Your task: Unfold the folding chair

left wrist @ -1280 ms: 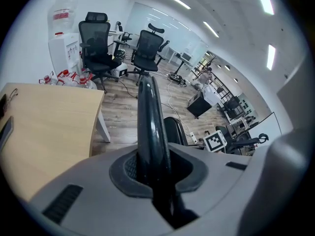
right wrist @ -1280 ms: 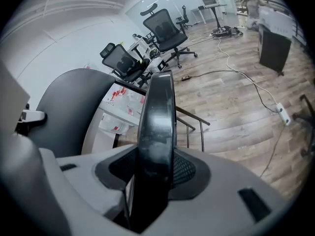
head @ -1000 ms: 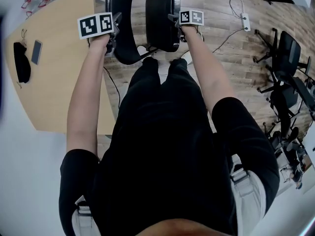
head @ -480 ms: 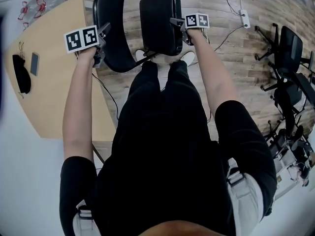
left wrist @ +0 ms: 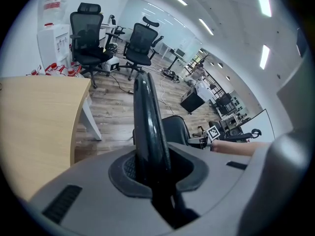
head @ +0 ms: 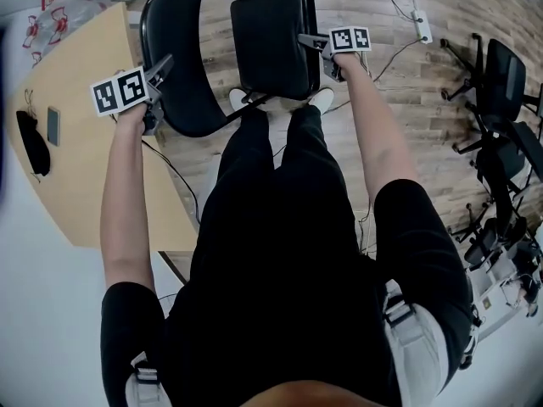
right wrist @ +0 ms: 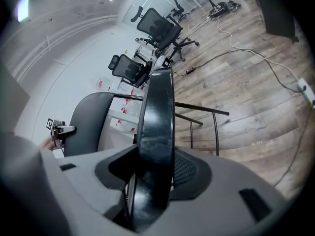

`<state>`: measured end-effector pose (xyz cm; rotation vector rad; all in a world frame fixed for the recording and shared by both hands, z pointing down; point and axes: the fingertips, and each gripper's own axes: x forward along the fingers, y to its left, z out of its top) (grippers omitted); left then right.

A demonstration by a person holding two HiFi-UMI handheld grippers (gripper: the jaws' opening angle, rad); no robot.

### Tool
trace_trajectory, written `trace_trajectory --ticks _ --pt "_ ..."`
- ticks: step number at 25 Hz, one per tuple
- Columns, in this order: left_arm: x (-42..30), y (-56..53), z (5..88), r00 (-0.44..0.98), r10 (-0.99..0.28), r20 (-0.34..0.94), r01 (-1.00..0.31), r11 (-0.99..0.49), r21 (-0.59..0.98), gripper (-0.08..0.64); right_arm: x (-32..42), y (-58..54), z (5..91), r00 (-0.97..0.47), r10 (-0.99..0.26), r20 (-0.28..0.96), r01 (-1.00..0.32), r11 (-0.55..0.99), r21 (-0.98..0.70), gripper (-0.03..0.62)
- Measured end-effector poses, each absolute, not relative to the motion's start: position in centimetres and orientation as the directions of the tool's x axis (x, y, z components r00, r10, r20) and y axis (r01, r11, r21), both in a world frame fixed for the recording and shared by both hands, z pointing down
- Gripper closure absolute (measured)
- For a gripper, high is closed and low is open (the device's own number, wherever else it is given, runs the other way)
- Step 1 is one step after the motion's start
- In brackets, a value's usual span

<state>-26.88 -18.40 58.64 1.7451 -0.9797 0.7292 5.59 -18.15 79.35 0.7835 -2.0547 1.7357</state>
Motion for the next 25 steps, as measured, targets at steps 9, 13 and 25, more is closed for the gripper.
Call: trace_trajectory --ticks 9,13,25 --pt "-23.5 -18.5 60.0 0.526 -0.303 0.794 -0.849 -0.225 0.477 0.497 11.3 -18.1 82.6 -0.866 -0.159 0.474 -0.493 0.112 -0.863 0.407" --pt "-23.8 -18.6 61.1 0.535 -0.304 0.788 -0.844 -0.232 0.484 0.495 12.5 -18.3 84.3 -0.887 -0.149 0.437 -0.454 0.112 -0.884 0.407" --pt "-20.5 -18.6 63.4 0.545 -0.301 0.782 -0.838 -0.235 0.493 0.495 19.3 -17.8 89.4 -0.927 -0.109 0.358 -0.366 0.060 -0.929 0.405"
